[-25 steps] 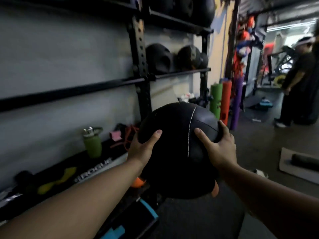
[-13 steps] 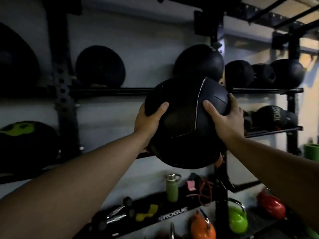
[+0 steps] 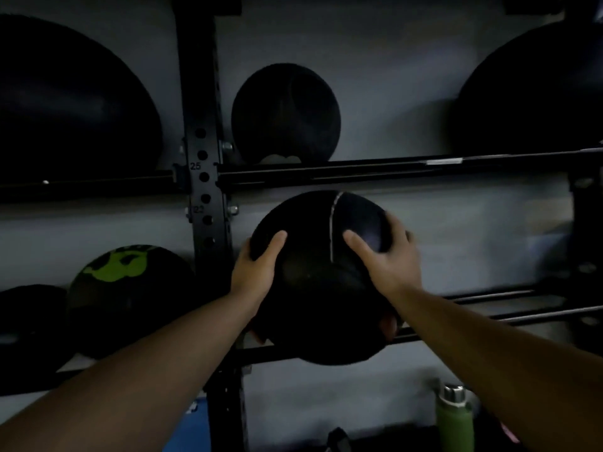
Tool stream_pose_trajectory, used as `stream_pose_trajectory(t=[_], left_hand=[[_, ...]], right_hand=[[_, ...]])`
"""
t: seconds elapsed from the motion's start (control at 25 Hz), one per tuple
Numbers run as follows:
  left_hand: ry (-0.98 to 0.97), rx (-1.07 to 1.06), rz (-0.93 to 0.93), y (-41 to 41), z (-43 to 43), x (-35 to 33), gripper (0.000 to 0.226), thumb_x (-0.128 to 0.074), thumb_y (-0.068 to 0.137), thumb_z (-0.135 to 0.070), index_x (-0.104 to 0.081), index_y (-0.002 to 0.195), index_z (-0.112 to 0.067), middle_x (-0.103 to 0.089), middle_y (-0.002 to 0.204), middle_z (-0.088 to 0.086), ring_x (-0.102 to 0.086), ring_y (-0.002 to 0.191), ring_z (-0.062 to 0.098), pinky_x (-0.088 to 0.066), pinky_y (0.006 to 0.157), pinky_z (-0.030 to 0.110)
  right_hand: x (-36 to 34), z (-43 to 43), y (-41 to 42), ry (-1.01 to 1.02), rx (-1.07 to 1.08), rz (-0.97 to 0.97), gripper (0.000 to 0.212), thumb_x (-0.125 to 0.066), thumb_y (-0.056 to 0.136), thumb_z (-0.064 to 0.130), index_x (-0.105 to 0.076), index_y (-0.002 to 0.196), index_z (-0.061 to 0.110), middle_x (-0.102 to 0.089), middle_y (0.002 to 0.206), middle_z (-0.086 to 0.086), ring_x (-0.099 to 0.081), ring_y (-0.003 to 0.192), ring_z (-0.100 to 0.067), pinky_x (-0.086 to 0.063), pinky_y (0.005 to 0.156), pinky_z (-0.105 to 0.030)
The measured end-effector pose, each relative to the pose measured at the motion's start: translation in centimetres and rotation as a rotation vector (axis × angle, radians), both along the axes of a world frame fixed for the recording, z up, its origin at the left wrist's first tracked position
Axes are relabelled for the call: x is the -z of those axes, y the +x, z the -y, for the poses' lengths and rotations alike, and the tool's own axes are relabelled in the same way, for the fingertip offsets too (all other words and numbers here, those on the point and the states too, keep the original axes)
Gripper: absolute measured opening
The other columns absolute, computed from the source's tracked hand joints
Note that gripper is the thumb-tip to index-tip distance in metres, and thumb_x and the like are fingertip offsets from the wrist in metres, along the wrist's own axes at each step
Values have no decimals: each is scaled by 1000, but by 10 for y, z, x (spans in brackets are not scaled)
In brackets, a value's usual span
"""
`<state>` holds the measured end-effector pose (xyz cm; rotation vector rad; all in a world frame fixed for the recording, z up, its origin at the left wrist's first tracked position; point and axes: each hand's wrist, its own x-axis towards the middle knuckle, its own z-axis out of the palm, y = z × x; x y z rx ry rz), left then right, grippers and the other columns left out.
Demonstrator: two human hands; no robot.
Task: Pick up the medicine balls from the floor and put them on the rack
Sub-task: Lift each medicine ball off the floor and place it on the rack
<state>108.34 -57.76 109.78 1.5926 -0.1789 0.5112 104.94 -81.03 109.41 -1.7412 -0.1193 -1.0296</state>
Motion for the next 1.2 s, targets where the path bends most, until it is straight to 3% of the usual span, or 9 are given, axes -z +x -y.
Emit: stream_pose_trajectory(t=[0.04, 0.12, 0.2, 0.44, 0.64, 0.72, 0.84, 1.04, 1.2], left_hand=[[4, -39, -13, 22, -12, 3, 92, -59, 83, -86, -45, 158, -36, -58, 146, 1, -61, 125, 28, -48, 96, 38], [220, -141, 81, 51, -27, 4, 95, -43, 87, -89, -35, 165, -35, -43, 166, 4, -41, 152, 33, -35, 121, 48], [408, -203, 191, 61, -29, 2, 108, -35, 78, -96, -25, 168, -38, -26, 175, 2, -23, 161, 29, -24, 128, 54], [405, -295, 305, 68, -10, 4, 104, -46, 76, -93, -35, 164, -40, -35, 170, -3, -33, 157, 24, -34, 124, 55], [380, -288, 221, 54, -3, -8, 104, -53, 71, -89, -42, 161, -38, -41, 165, -5, -43, 148, 15, -37, 113, 34], [386, -314, 177, 50, 11, -19, 103, -52, 71, -91, -43, 160, -40, -42, 167, -5, -39, 153, 19, -36, 120, 40], [500, -416, 262, 49, 36, -16, 94, -44, 78, -87, -39, 162, -45, -32, 173, -11, -22, 162, 18, -22, 129, 52], [493, -476, 325, 53, 37, -8, 90, -43, 78, -85, -47, 158, -45, -40, 169, -12, -31, 158, 16, -29, 126, 47], [528, -535, 350, 62, 37, -8, 88, -35, 79, -86, -44, 158, -48, -39, 168, -15, -30, 156, 21, -30, 122, 57]], right_hand=[[-12, -9, 24, -87, -22, 18, 112, -58, 52, 102, -36, 149, 50, -45, 151, -1, -46, 139, -32, -40, 112, -58], [-39, -28, 63, -328, -50, 15, 106, -55, 56, 102, -41, 148, 51, -45, 151, 2, -46, 138, -30, -41, 112, -56], [-55, -46, 91, -504, -43, -6, 101, -50, 59, 102, -44, 146, 51, -44, 155, 6, -41, 141, -29, -38, 112, -58], [-52, -33, 116, -512, -21, 68, 92, -46, 63, 101, -50, 141, 52, -47, 150, 14, -41, 136, -28, -36, 106, -59], [-53, -32, 117, -557, -10, 44, 94, -42, 65, 100, -49, 144, 51, -44, 152, 11, -38, 137, -31, -31, 107, -60], [-51, -29, 120, -553, -3, 45, 92, -38, 67, 99, -48, 145, 51, -44, 153, 9, -38, 138, -32, -30, 107, -61], [-44, -19, 126, -513, -1, 53, 84, -35, 74, 93, -47, 145, 51, -45, 154, 8, -39, 138, -33, -30, 107, -61], [-35, -10, 133, -521, -36, 79, 83, -32, 77, 93, -41, 150, 53, -36, 165, 8, -31, 147, -31, -24, 113, -65], [-39, -15, 132, -520, 15, 77, 84, -33, 75, 94, -44, 148, 53, -39, 163, 10, -34, 146, -29, -27, 112, -60]])
